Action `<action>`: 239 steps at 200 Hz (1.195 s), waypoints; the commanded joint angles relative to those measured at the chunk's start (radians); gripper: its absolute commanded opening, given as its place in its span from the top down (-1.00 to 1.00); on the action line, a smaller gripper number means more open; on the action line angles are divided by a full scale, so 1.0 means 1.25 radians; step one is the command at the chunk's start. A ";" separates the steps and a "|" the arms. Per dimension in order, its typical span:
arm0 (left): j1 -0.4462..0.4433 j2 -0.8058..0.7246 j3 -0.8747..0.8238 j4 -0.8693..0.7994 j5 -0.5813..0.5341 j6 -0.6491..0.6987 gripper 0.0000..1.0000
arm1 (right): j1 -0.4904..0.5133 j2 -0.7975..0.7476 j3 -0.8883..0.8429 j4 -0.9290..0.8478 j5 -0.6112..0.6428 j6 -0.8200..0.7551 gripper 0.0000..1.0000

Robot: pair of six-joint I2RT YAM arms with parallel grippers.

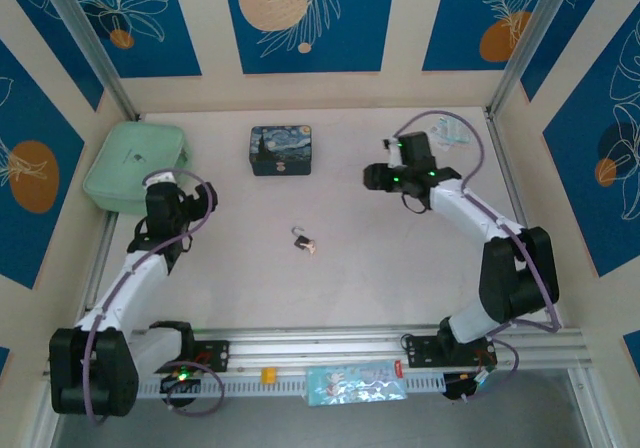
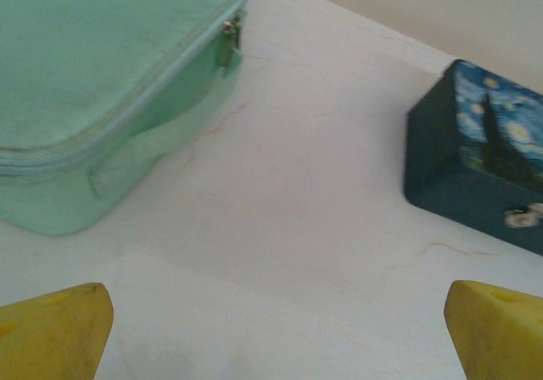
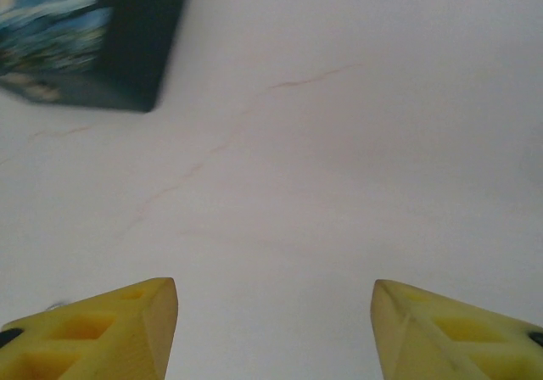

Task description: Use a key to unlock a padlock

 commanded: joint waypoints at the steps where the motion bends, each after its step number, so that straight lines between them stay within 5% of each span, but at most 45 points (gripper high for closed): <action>1: 0.013 0.024 0.020 -0.011 -0.108 0.068 -0.99 | -0.087 -0.017 -0.072 0.108 -0.015 -0.032 -0.24; 34: 0.013 0.094 -0.006 0.109 -0.182 0.120 -1.00 | -0.166 0.014 -0.173 0.264 0.006 -0.071 -0.24; 91: 0.013 0.216 -0.093 0.396 -0.207 0.198 -0.96 | -0.164 0.051 -0.266 0.475 0.019 -0.165 -0.23; 110: 0.002 0.251 -0.113 0.475 -0.187 0.233 -0.95 | -0.179 0.003 -0.359 0.599 -0.021 -0.161 -0.47; 119: 0.001 0.267 -0.119 0.506 -0.168 0.246 -0.96 | -0.194 -0.013 -0.407 0.667 -0.038 -0.147 -0.99; 147: -0.001 0.309 -0.147 0.605 -0.119 0.271 -0.97 | -0.214 0.001 -0.525 0.890 -0.022 -0.110 -0.98; 174: -0.004 0.334 -0.199 0.728 -0.010 0.316 -1.00 | -0.206 -0.002 -0.512 0.857 -0.007 -0.117 -0.98; 195: -0.007 0.424 -0.254 0.942 0.008 0.329 -0.99 | -0.184 0.002 -0.509 0.859 0.053 -0.127 -0.98; 239: -0.014 0.402 -0.243 0.885 -0.029 0.322 -0.99 | -0.185 0.000 -0.512 0.860 0.048 -0.126 -0.98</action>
